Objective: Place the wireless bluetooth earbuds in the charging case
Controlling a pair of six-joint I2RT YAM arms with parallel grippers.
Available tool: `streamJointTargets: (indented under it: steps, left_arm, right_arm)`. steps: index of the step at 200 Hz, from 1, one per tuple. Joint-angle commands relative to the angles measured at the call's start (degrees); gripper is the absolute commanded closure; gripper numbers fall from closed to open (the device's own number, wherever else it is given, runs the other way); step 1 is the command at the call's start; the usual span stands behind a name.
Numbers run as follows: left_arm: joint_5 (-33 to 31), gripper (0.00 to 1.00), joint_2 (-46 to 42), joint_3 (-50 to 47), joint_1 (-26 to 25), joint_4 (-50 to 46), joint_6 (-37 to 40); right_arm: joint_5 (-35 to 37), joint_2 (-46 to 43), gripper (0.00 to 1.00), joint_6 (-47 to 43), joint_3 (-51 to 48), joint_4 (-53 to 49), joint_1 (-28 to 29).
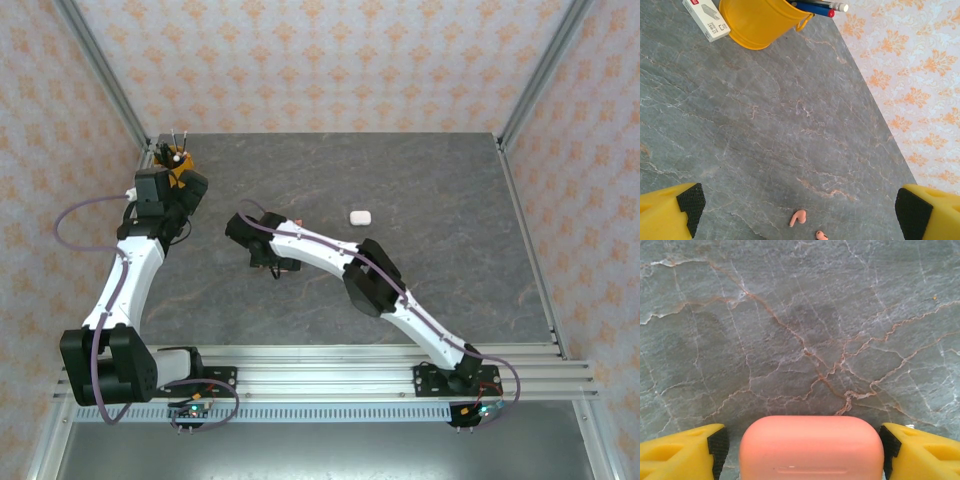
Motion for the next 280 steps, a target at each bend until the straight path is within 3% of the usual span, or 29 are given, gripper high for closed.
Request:
streamJointTargets:
  steps: [1, 92, 167, 227, 280]
  left_arm:
    - [0.87, 0.0, 0.08, -0.7, -0.02, 1.35, -0.19]
    - [0.89, 0.0, 0.8, -0.19, -0.05, -0.27, -0.8]
    - [4.67, 0.0, 3.41, -1.97, -0.75, 1.34, -1.58]
    - [6.03, 0.0, 4.75, -4.04, -5.72, 4.91, 1.46]
    - [8.46, 0.0, 6.59, -9.38, -14.01, 12.69, 2.82]
  right_arm:
    - [0.2, -0.81, 0.22, 1.17, -2.82, 0.6, -0.8]
    - [1.97, -7.16, 0.37, 2.09, -10.45, 2.91, -0.77]
    - [6.98, -17.78, 0.38, 2.09, -24.53, 6.67, -2.64]
    - [7.87, -28.6, 0.39, 4.14, -40.85, 12.74, -7.66]
    - [5.67, -34.53, 0.39, 5.96, -49.46, 17.62, -12.88]
